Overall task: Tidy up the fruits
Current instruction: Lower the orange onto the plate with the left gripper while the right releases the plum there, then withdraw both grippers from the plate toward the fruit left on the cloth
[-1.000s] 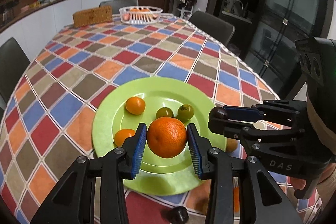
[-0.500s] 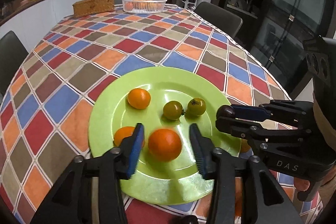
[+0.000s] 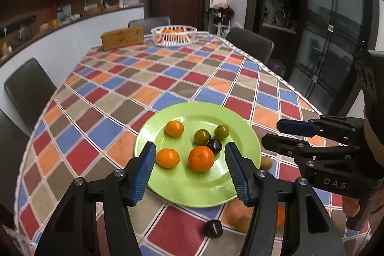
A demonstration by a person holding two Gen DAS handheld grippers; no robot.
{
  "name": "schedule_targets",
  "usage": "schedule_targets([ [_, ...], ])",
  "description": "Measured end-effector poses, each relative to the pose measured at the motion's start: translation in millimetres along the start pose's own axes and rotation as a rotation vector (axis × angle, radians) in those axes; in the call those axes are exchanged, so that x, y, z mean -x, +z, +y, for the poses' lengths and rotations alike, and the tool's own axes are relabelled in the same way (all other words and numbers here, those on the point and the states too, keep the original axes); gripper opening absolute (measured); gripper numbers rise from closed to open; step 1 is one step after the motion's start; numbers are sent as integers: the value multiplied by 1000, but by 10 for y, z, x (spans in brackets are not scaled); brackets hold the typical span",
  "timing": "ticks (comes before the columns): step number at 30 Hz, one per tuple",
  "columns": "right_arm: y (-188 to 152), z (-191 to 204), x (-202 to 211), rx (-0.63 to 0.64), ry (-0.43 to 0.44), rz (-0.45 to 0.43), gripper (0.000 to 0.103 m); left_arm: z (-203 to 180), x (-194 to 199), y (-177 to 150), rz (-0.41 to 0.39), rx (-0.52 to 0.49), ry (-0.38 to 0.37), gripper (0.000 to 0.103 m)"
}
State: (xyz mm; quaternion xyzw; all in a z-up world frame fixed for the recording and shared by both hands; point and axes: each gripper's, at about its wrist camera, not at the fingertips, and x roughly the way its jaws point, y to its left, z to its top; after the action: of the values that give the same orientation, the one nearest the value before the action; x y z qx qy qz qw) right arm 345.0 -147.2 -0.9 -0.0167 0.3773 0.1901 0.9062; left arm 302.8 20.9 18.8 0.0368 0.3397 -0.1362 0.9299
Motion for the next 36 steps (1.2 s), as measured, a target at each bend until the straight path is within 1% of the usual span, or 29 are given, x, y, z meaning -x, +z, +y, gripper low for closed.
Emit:
schedule_targets([
  [1, -8, 21, 62, 1, -4, -11, 40, -15, 60, -3, -7, -7, 5, 59],
  [2, -14, 43, 128, 3, -12, -22, 44, -28, 122, -10, -15, -13, 6, 60],
  [3, -24, 67, 203, 4, -19, -37, 46, -45, 178, -15, -19, -19, 9, 63],
  [7, -70, 146, 446, 12, -45, -73, 48, -103, 380, -76, -40, -44, 13, 68],
  [10, -131, 212, 583, 14, -59, -83, 56, -134, 490, -151, -47, -66, 15, 70],
  [13, -213, 288, 678, 23, -81, -89, 57, -147, 561, -243, -45, -87, 16, 72],
  [17, -347, 366, 719, 14, -88, -66, 58, -166, 612, -358, -27, -116, 20, 72],
  [25, -615, 408, 666, -34, -65, 9, 58, -208, 669, -565, -2, -158, 18, 74],
  [30, -737, 413, 588, -59, -56, 57, 58, -200, 617, -648, 32, -163, 4, 74],
  [36, -847, 410, 482, -67, -63, 108, 58, -202, 448, -745, 93, -189, -16, 74],
])
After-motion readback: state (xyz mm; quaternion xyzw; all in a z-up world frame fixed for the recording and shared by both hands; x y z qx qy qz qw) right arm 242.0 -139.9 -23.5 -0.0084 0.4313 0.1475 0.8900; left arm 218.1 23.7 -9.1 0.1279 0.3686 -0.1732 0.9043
